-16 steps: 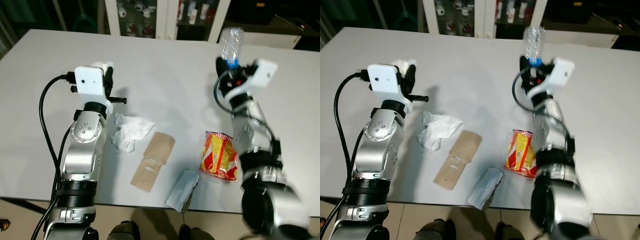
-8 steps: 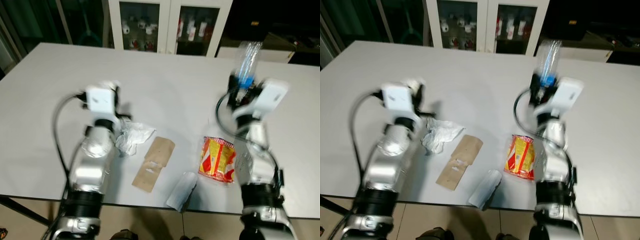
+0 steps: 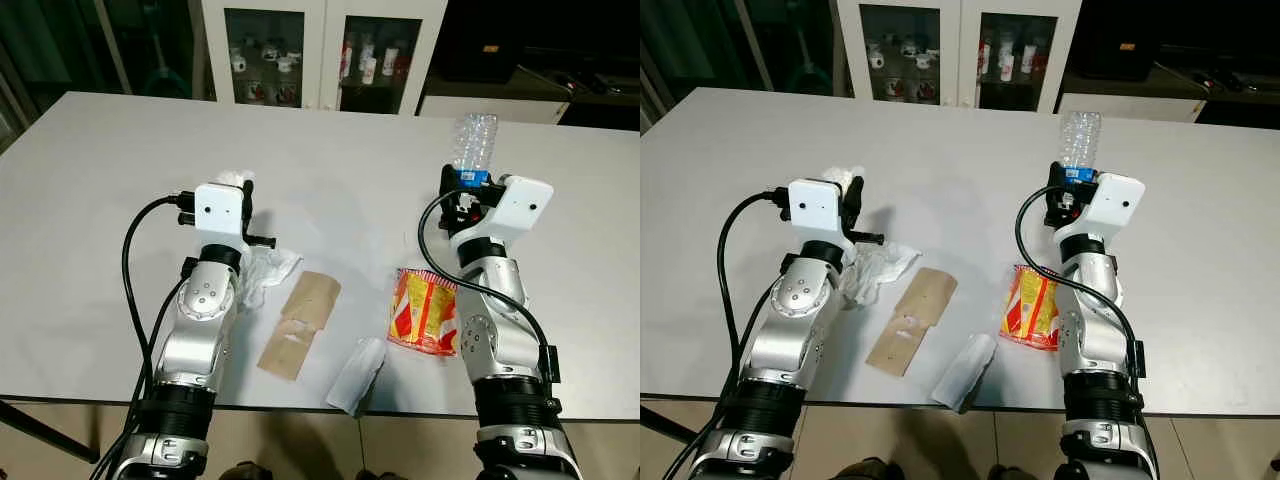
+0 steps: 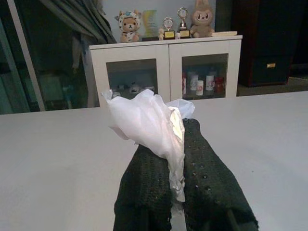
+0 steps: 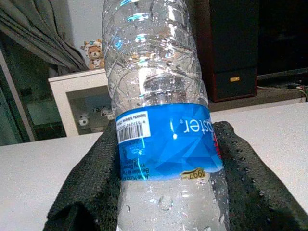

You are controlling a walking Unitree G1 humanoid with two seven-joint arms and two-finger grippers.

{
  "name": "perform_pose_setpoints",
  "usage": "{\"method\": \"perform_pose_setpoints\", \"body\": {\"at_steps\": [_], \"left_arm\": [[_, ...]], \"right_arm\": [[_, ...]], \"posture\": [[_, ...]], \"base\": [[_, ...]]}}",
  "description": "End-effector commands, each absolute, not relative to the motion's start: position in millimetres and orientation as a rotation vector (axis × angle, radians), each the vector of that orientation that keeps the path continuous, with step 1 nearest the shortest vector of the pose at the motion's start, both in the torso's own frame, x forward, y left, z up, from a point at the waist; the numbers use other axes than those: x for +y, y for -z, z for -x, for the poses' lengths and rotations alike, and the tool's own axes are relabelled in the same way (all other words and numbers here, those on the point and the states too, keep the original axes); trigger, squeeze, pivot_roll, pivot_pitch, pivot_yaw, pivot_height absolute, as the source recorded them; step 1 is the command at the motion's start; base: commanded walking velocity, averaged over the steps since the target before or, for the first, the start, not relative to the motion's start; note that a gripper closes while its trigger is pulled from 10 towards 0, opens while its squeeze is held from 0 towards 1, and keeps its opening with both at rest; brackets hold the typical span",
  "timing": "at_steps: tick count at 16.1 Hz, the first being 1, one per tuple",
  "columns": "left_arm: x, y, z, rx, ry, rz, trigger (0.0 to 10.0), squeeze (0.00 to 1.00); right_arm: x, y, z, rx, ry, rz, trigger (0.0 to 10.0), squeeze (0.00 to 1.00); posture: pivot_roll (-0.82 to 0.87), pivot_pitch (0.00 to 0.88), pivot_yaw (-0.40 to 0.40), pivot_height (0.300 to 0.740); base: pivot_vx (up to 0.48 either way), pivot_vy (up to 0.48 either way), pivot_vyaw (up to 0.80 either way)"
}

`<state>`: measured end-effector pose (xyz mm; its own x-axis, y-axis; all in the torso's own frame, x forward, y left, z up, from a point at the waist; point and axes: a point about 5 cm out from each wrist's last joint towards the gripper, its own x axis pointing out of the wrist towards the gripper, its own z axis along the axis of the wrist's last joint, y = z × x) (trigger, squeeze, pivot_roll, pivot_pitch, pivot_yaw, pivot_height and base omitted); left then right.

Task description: Picking trash to rubbish bin

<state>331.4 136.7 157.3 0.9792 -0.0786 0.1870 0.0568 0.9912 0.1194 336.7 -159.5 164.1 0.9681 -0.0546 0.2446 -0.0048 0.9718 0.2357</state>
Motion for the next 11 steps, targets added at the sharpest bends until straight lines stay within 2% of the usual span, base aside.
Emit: {"method": "perform_pose_setpoints", "body": {"at_steps": [1,2,11], "left_arm": [[132.4,-158.5,-332.4,-0.201,0.073,-0.117,10.0,0.00],[131.3,-157.2,-331.6,-0.200,0.076,-0.118,10.0,0.00],[127.7,-158.2,-330.2,-0.210,0.089,-0.126,10.0,0.00]], "right_arm": [[-163.6,-168.3,-335.2,-0.263,0.043,-0.240,10.0,0.00],[-163.6,-167.2,-334.2,-0.257,0.046,-0.241,10.0,0.00],[-164.8,-163.2,-330.1,-0.226,0.052,-0.240,10.0,0.00]], "posture": [[0.01,0.000,-0.040,0.740],[0.01,0.000,-0.040,0.740],[0.01,0.000,-0.042,0.740]], "base": [[0.000,0.000,0.00],[0.000,0.000,0.00],[-0.275,0.000,0.00]]}}
